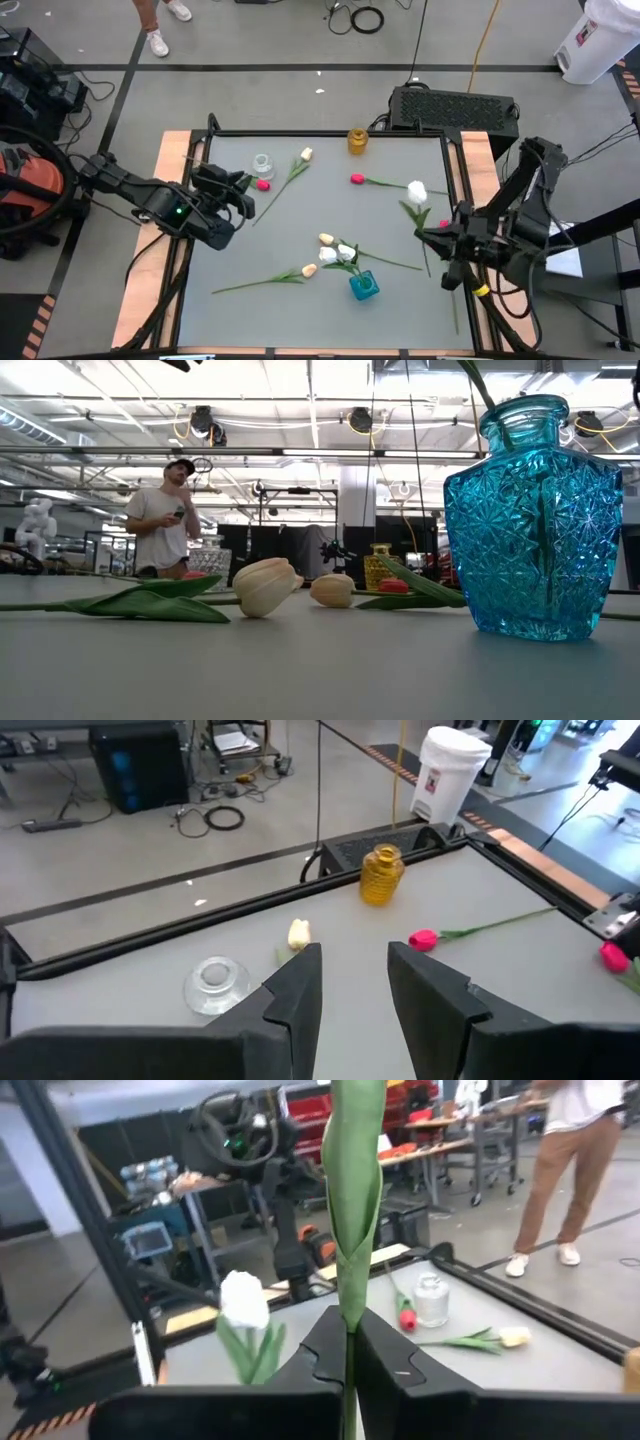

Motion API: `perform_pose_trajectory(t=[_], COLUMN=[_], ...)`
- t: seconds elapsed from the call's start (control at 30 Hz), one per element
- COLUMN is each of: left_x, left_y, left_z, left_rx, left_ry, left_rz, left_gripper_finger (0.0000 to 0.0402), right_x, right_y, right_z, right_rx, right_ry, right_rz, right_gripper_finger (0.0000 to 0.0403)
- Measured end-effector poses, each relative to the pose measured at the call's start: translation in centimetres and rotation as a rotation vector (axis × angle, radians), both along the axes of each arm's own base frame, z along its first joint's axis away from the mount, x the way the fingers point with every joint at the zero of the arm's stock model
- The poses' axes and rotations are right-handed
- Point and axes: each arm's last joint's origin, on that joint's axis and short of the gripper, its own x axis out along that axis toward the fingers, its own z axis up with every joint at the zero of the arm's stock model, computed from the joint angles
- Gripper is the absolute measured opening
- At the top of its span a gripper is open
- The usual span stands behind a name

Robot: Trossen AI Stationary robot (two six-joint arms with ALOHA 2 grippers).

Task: Sort flowers into vase by color
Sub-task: Put the white tulip into the blue vase

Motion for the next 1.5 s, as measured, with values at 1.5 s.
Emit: perform_pose_trajectory(t=[1.5], left_x=[0.6], left_y=[-0.8], left_z=[0.2], left_rx=[-0.081], left_ry=[-0.026], left_rz=[-0.075], left_gripper_finger=[0.0123], right_x=[4.1], right_y=[-5.7], right_z=[-4.7], right_rx=[-0.053], right_ry=[-0.235], right_rz=[0.047], right_gripper_finger=[0.0])
